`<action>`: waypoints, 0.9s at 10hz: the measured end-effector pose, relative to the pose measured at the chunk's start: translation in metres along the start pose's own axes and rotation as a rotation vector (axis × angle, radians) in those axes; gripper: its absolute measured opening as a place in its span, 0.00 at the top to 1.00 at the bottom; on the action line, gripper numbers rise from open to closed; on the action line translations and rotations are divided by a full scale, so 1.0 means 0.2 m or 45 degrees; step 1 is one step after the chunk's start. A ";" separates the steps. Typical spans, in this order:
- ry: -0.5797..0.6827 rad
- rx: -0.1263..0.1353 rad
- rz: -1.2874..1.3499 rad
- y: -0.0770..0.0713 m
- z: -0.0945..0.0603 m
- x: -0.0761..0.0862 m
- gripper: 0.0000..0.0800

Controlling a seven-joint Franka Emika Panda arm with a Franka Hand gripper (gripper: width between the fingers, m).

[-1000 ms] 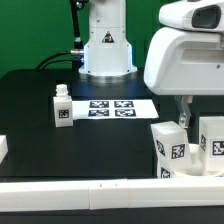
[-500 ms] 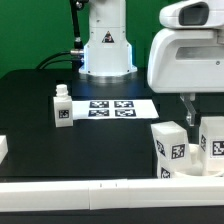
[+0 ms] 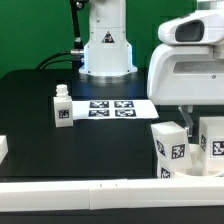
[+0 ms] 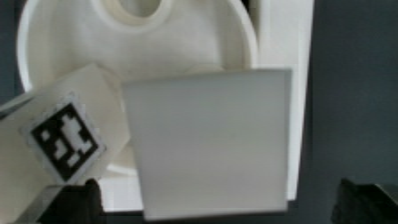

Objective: Assemble stool

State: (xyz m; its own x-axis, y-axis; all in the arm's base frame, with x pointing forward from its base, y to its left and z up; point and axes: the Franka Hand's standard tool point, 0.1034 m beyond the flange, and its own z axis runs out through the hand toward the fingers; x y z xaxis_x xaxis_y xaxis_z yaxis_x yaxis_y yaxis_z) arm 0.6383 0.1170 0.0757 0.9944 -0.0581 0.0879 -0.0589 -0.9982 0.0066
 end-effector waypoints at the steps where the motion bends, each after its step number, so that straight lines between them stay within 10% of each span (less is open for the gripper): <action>1: -0.006 -0.013 -0.010 0.00 0.01 -0.01 0.19; 4: -0.004 -0.013 0.030 0.01 0.01 -0.01 0.19; 6: -0.003 -0.013 0.101 0.01 0.01 -0.01 0.58; 9: -0.002 -0.010 0.405 0.01 0.01 -0.01 0.58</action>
Offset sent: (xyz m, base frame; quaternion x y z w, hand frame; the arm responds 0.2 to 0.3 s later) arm 0.0000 0.0000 0.0000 0.0000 0.0000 0.0650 0.9979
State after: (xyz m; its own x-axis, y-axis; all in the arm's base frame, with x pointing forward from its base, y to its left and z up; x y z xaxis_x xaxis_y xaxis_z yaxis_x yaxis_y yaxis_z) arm 0.6369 0.1148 0.0734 0.9261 -0.3674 0.0856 -0.3676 -0.9299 -0.0133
